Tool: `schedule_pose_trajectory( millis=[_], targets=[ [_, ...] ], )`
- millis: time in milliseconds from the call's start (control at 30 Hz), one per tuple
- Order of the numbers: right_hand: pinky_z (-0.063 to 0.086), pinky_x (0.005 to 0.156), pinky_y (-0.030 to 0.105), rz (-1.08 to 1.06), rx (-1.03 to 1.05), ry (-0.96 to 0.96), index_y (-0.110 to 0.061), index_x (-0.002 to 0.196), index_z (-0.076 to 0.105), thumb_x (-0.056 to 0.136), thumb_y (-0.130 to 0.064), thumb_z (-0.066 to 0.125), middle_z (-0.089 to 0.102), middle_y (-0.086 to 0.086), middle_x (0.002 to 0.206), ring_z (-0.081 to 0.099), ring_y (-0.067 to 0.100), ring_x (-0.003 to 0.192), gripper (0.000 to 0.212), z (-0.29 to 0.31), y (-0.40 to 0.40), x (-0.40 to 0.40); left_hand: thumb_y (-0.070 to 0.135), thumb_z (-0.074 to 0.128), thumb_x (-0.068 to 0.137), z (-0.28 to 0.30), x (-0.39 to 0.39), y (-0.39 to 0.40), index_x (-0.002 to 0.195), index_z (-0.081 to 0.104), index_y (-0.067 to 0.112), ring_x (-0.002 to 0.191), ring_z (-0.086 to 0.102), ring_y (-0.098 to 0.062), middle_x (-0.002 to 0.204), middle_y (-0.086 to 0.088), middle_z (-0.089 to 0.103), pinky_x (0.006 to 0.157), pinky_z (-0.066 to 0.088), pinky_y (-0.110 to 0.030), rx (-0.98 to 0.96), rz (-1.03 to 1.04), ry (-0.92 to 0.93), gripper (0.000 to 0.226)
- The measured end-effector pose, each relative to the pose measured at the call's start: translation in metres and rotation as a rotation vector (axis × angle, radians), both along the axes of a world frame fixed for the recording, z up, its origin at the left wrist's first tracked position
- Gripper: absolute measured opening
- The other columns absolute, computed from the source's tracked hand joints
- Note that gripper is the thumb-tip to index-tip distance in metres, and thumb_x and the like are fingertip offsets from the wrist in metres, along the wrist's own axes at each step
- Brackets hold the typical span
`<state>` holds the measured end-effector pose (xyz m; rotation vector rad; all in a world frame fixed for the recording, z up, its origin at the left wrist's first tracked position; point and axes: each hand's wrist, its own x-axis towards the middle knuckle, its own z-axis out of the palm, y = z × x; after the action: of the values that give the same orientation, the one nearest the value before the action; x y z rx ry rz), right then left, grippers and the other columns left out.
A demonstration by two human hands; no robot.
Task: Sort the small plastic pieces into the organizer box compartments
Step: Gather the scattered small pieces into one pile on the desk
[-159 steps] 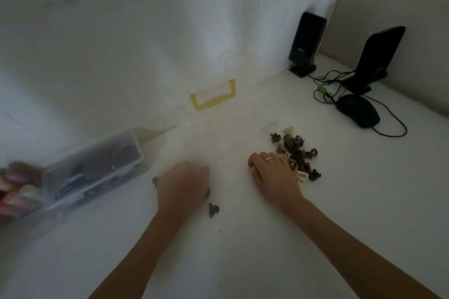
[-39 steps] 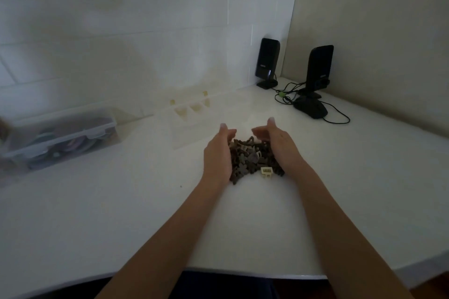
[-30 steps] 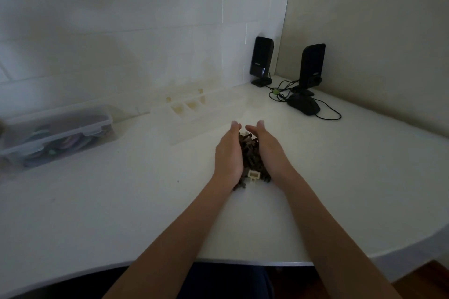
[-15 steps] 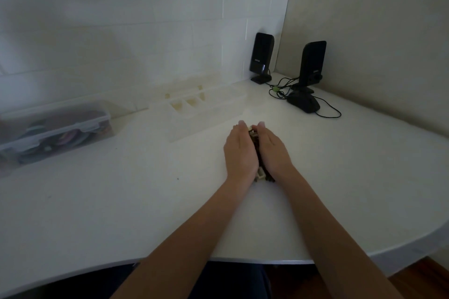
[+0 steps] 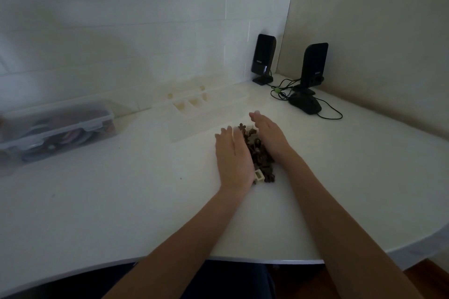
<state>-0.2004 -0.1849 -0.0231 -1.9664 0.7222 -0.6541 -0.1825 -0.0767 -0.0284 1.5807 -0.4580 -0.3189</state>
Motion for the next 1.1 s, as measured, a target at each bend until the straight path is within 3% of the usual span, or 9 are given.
schedule_pose_trajectory(
  millis=[100,267,400,533,667,833,900,967,1100],
  targets=[
    [0.020,0.115,0.033,0.207,-0.054,0.146,-0.029,0.135,0.049,0.097,-0.054,0.027,0.040,-0.007,0.147,0.034,0.010,0.136,0.051,-0.006,-0.009,0.011,0.044,-0.004,0.098,-0.015,-0.015,0.001,0.149,0.019,0.006,0.148,0.000,-0.030,0.159,-0.017,0.010,0.119,-0.007,-0.032,0.080,-0.007,-0.094,0.067],
    [0.041,0.098,0.032,0.252,0.026,0.160,-0.029,0.101,0.071,0.096,-0.057,0.024,0.069,-0.009,0.107,0.061,0.008,0.104,0.055,-0.001,0.000,-0.001,0.056,0.000,0.081,-0.014,-0.015,-0.009,0.148,0.023,0.007,0.147,0.012,-0.024,0.157,-0.013,0.020,0.118,0.003,-0.025,0.180,0.049,-0.274,0.087],
    [0.046,0.090,0.030,0.219,-0.009,0.123,-0.022,0.101,0.069,0.092,-0.066,0.020,0.071,-0.004,0.100,0.064,0.012,0.098,0.067,-0.009,0.013,-0.014,0.048,0.014,0.098,-0.012,-0.014,-0.005,0.150,0.016,0.008,0.148,0.006,-0.017,0.159,-0.005,0.015,0.118,0.001,-0.023,0.219,-0.001,-0.186,0.065],
    [0.049,0.088,0.037,0.182,-0.053,0.027,-0.015,0.097,0.068,0.098,-0.052,0.028,0.071,0.003,0.094,0.064,0.019,0.093,0.055,-0.013,0.021,-0.019,0.036,0.021,0.103,-0.007,-0.015,-0.001,0.150,0.020,0.009,0.147,0.011,-0.016,0.158,-0.003,0.021,0.118,0.005,-0.026,0.185,-0.007,-0.149,0.054],
    [0.043,0.096,0.027,0.100,-0.005,-0.089,-0.021,0.115,0.065,0.100,-0.046,0.029,0.068,-0.005,0.110,0.060,0.007,0.106,0.046,-0.006,0.021,-0.018,0.037,0.024,0.097,-0.012,-0.005,0.011,0.143,0.034,0.008,0.140,0.029,-0.023,0.149,-0.010,0.035,0.116,0.026,-0.037,0.104,0.034,-0.178,0.056],
    [0.043,0.087,0.015,0.003,-0.270,-0.100,-0.022,0.118,0.061,0.100,-0.025,0.041,0.063,-0.011,0.111,0.056,0.005,0.101,0.028,0.019,0.018,0.000,0.030,0.028,0.102,-0.008,0.042,0.042,0.139,0.040,0.007,0.138,0.031,-0.022,0.145,-0.009,0.040,0.116,0.023,-0.033,0.056,0.155,-0.252,0.045],
    [0.042,0.083,0.013,0.075,-0.383,-0.060,-0.025,0.123,0.057,0.098,-0.018,0.044,0.060,-0.010,0.121,0.056,0.008,0.103,0.029,0.032,0.022,0.019,0.024,0.030,0.102,-0.001,0.068,0.055,0.124,0.051,0.003,0.123,0.044,-0.029,0.127,-0.016,0.051,0.105,0.028,-0.024,-0.009,0.281,-0.286,0.037],
    [0.039,0.094,0.027,0.152,-0.574,0.083,-0.027,0.129,0.051,0.098,-0.021,0.044,0.055,-0.006,0.131,0.051,0.015,0.115,0.033,0.042,0.026,0.043,0.018,0.035,0.100,0.003,0.093,0.067,0.113,0.055,0.000,0.109,0.048,-0.030,0.114,-0.020,0.053,0.088,0.025,-0.016,-0.009,0.374,-0.324,0.030],
    [0.035,0.098,0.041,0.203,-0.813,0.467,-0.025,0.122,0.050,0.096,-0.031,0.049,0.058,0.001,0.125,0.045,0.023,0.120,0.027,0.042,0.035,0.080,0.012,0.038,0.099,0.009,0.130,0.089,0.107,0.053,-0.001,0.093,0.040,-0.016,0.111,-0.020,0.051,0.076,0.024,-0.014,0.038,0.415,-0.295,0.022]
  ],
)
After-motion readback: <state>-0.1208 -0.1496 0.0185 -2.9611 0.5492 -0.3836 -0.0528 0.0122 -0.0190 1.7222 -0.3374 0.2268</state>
